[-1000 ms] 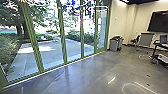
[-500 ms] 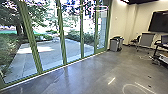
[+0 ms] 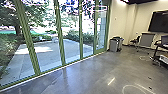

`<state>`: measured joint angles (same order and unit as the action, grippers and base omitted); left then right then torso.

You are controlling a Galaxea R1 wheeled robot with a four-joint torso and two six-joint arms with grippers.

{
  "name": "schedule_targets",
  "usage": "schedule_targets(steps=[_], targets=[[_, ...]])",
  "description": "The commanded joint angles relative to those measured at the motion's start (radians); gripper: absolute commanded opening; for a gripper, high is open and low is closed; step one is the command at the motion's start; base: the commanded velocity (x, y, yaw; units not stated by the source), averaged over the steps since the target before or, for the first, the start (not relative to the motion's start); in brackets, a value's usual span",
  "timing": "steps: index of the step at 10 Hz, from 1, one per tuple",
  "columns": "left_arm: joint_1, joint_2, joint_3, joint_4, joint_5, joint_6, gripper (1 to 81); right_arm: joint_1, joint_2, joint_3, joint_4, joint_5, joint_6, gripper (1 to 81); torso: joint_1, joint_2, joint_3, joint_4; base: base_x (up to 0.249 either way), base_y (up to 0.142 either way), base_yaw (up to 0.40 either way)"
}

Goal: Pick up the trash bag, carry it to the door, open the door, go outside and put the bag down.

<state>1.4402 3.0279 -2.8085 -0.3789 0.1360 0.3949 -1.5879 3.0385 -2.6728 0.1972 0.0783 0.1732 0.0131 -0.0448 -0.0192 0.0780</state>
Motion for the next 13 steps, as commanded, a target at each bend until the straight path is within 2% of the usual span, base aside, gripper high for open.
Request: schedule_targets(steps=[1, 4, 13], targets=[[-0.060, -0.003, -0.005, 0.006, 0.067, 0.007, 1.0, 0.042, 0.004, 0.005, 0.004, -0.060, -0.001, 81.1, 0.000, 0.000, 0.000, 0.000, 0.115, -0.073, 0.000], [-0.060, -0.004, -0.005, 0.006, 0.067, 0.007, 1.0, 0.042, 0.004, 0.005, 0.004, -0.060, -0.001, 81.1, 0.000, 0.000, 0.000, 0.000, 0.116, -0.071, 0.000], [-0.060, -0.006, -0.005, 0.006, 0.067, 0.007, 1.0, 0.041, 0.004, 0.005, 0.004, -0.060, -0.001, 81.1, 0.000, 0.000, 0.000, 0.000, 0.121, 0.000, 0.000]])
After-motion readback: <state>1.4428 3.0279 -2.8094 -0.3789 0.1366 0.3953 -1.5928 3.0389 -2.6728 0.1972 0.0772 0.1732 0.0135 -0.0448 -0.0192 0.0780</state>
